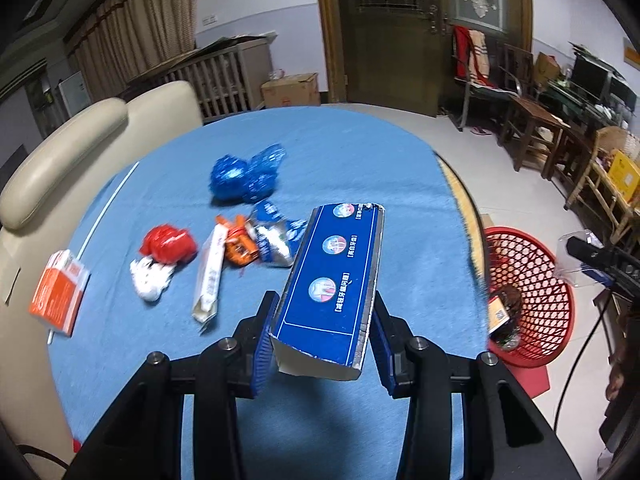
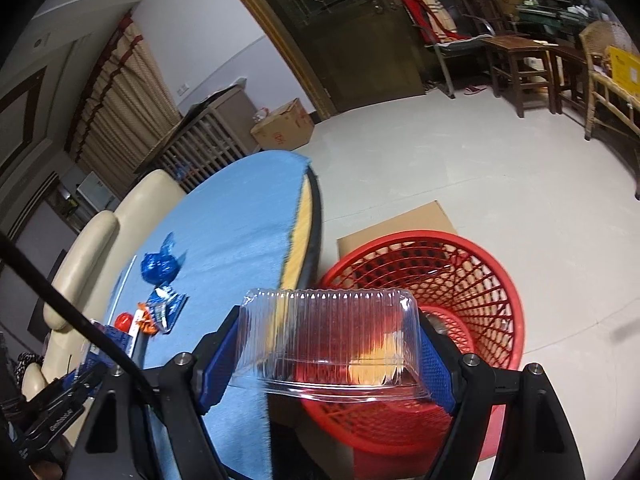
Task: Collect trash
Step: 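Drop the clear tray from the right gripper while the left drops the blue box into the basket, then grasp the white medicine box with the left gripper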
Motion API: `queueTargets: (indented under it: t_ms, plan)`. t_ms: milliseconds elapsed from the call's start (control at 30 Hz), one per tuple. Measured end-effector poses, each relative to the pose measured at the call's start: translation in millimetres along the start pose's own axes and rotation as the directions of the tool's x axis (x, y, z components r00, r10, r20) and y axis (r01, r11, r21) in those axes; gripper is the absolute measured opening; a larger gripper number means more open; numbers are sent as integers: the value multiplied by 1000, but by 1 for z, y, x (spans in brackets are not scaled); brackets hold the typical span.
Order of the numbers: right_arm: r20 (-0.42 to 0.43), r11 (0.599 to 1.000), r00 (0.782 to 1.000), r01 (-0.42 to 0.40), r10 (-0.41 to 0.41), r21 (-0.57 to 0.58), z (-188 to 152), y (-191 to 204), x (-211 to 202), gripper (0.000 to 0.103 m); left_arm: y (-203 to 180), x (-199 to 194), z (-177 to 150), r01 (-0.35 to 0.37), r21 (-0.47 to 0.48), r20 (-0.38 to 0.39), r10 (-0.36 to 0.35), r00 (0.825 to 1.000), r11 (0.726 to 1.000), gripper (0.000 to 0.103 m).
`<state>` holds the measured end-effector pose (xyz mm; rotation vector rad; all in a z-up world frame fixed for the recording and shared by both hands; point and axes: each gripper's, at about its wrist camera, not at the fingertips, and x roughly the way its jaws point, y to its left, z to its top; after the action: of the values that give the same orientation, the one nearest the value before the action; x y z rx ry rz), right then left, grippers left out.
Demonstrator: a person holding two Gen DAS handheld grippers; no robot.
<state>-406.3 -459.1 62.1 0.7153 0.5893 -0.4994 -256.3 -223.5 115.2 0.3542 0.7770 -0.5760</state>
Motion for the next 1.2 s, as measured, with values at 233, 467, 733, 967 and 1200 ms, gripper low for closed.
queueTargets:
  t_ms: [233, 467, 733, 967, 1200]
  plan:
    - [-39, 998, 998, 48, -47, 29, 4, -22, 16, 83, -34, 2, 17, 57, 51, 14, -57, 998, 997, 45]
    - [-94, 993, 992, 92, -85, 76, 4, -46, 28, 97, -74, 9, 28, 119, 109, 3, -120, 993, 987, 45]
    - [-33, 986, 996, 90, -87, 137, 17, -74, 2, 98, -127, 18, 36, 216, 181, -32, -213, 976, 960, 45]
    - [17, 975, 995, 90, -95, 202, 23, -97, -22, 98, -172, 29, 38, 305, 231, -85, -293, 952, 924, 47]
    - [36, 966, 994, 93, -105, 240, 26, -110, -39, 98, -181, 39, 43, 340, 229, -113, -322, 940, 912, 80]
